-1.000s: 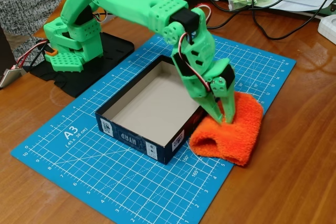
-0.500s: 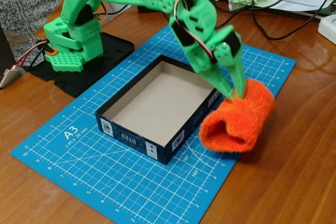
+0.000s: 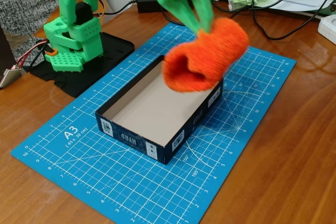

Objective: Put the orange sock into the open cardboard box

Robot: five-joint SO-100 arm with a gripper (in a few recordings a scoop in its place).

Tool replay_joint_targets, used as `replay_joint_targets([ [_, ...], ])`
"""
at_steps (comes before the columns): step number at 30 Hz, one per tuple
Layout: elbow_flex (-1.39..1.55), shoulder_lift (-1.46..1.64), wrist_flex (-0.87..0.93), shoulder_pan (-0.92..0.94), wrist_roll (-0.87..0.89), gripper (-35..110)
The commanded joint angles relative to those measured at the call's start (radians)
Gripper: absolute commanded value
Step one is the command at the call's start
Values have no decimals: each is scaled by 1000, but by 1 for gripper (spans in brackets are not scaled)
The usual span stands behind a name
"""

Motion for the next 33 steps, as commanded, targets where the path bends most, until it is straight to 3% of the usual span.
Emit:
replay_joint_targets([
  [1, 190, 215, 6, 0, -18, 0],
  [11, 706, 529, -170, -2, -52, 0],
  [19, 761, 523, -210, 6, -72, 0],
  [27, 753, 508, -229, 20, -78, 22],
  [33, 753, 520, -222, 8, -63, 22],
])
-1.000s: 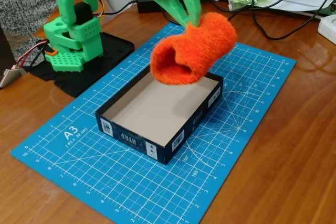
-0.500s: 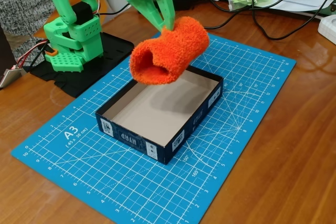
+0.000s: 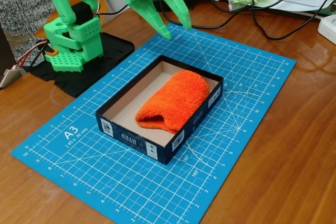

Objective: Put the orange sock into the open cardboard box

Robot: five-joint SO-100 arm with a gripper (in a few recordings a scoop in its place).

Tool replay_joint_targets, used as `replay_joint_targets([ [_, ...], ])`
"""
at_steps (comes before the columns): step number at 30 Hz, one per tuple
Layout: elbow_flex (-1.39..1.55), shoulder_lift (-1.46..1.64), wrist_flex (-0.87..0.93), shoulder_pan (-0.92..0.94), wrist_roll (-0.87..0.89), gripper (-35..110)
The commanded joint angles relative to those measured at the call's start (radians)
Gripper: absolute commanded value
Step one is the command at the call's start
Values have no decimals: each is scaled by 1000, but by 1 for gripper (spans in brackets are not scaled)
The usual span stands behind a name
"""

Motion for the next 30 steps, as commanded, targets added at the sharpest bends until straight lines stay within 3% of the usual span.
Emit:
replay_joint_targets([
  [1, 5, 38, 5, -5, -2, 21],
  [8, 170, 229, 58, -107, 52, 14],
  [11, 367, 382, 31, -86, 133, 11],
  [19, 974, 916, -130, -100, 124, 11],
  [30, 1342, 1331, -121, -52, 247, 0],
])
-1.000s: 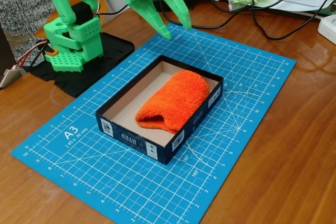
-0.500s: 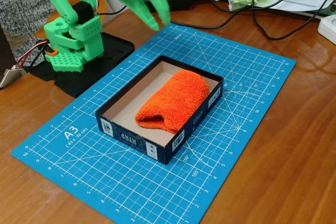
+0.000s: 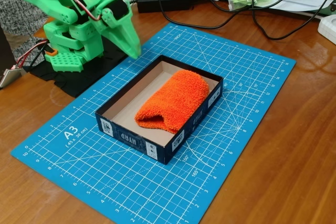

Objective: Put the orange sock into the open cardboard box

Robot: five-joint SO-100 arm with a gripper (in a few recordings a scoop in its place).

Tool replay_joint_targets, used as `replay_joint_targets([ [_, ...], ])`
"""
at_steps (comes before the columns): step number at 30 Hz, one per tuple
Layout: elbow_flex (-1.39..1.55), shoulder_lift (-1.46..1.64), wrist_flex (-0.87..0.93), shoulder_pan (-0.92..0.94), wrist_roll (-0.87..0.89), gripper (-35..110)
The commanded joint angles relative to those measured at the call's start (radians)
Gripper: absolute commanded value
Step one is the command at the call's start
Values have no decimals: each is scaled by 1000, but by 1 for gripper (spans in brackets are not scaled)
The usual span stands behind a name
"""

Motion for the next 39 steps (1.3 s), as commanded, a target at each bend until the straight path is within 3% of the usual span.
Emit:
replay_joint_targets([
  [1, 69, 72, 11, 29, 20, 0],
  [39, 164, 141, 17, 15, -25, 0],
])
